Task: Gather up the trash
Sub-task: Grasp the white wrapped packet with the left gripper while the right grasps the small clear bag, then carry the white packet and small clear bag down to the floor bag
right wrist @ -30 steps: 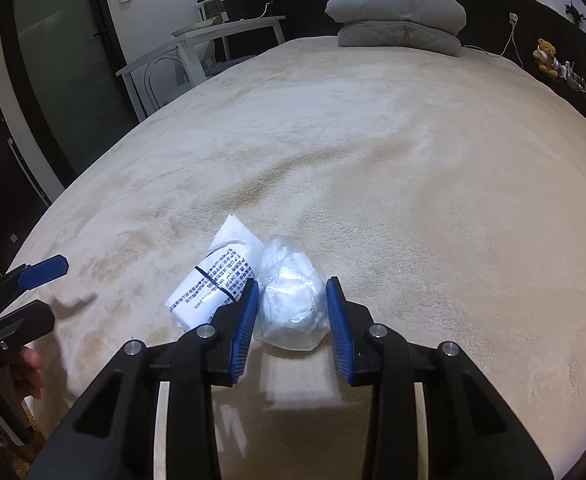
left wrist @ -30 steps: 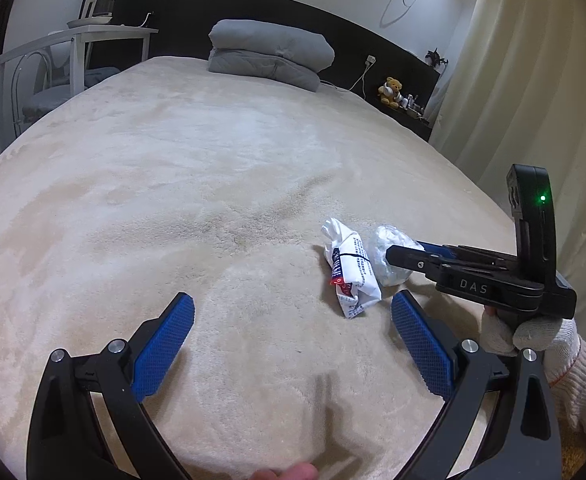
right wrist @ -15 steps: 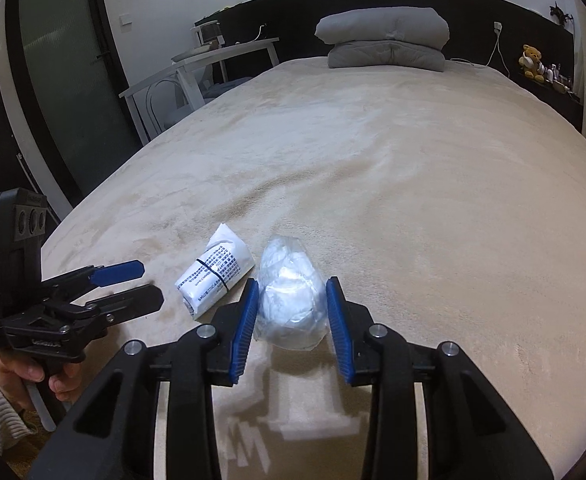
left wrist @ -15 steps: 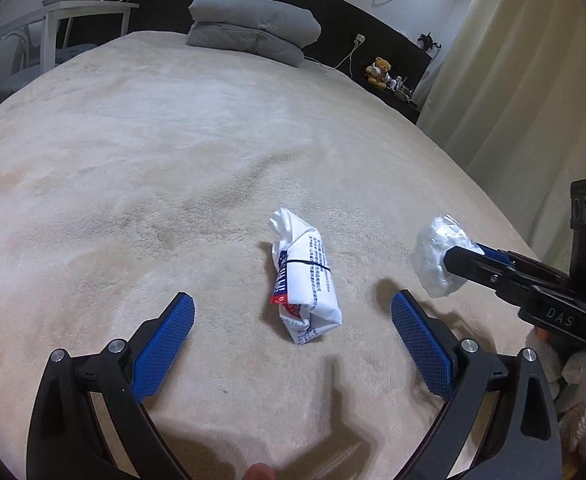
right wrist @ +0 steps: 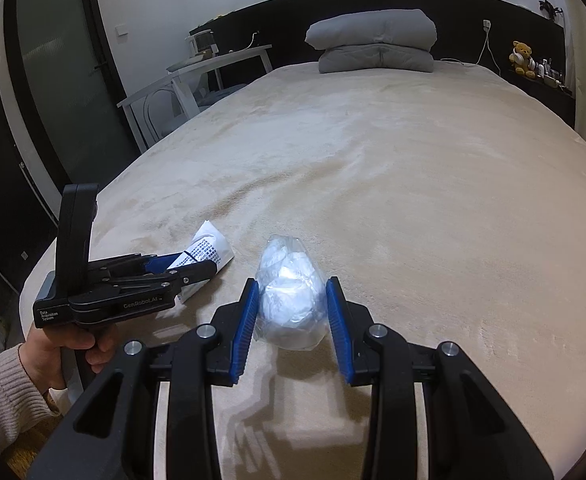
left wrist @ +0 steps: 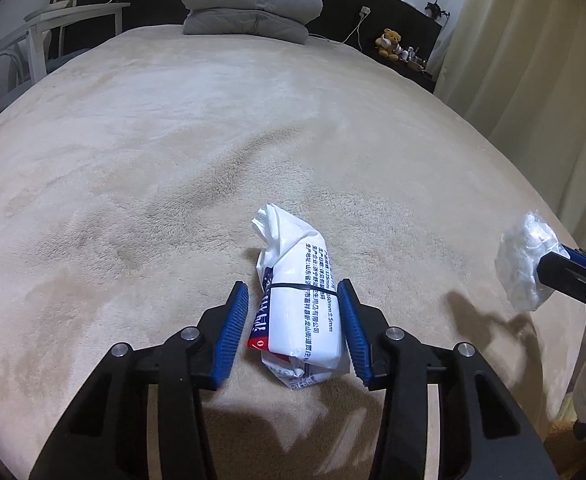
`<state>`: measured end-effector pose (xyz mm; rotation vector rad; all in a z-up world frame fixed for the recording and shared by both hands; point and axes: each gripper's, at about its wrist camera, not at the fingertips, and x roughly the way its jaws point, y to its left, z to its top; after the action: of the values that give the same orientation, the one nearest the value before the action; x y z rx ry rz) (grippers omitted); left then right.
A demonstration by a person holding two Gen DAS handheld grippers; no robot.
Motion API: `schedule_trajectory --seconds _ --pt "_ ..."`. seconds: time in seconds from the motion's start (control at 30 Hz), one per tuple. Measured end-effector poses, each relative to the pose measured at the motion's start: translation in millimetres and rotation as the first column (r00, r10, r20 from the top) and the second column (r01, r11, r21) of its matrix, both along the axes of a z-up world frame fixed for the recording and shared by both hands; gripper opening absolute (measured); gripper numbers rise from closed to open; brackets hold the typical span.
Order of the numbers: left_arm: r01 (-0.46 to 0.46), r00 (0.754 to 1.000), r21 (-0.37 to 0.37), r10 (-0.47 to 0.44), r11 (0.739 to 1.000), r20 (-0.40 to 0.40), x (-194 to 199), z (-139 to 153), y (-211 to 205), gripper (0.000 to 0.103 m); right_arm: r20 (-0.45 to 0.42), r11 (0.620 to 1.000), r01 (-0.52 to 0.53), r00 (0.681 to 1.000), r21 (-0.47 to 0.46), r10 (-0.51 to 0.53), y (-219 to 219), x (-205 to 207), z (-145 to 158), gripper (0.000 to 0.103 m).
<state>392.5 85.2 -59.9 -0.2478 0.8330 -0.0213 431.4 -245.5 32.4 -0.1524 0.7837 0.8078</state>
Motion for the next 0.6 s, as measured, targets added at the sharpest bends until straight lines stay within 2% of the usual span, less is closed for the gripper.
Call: schedule_trajectory --seconds 0.03,0.13,0.6 --pt "0.006 1.0 -0.001 -0.006 1.0 0.003 -1 1 0 0.04 -0.002 1.0 0.001 1.0 0.0 -0.001 -1 0 0 0.036" --pt "0.003 1.0 -0.001 -0.003 1.0 0.011 -4 4 -1 0.036 -0.004 1.0 0.011 1.0 0.005 -0.011 -4 -1 0 0.036" --pt "-0.004 0.993 -0.053 0.01 0.999 0.114 -49 43 -6 0.034 -0.014 0.998 0.056 0.998 0.032 -0.056 -15 -26 10 0.036"
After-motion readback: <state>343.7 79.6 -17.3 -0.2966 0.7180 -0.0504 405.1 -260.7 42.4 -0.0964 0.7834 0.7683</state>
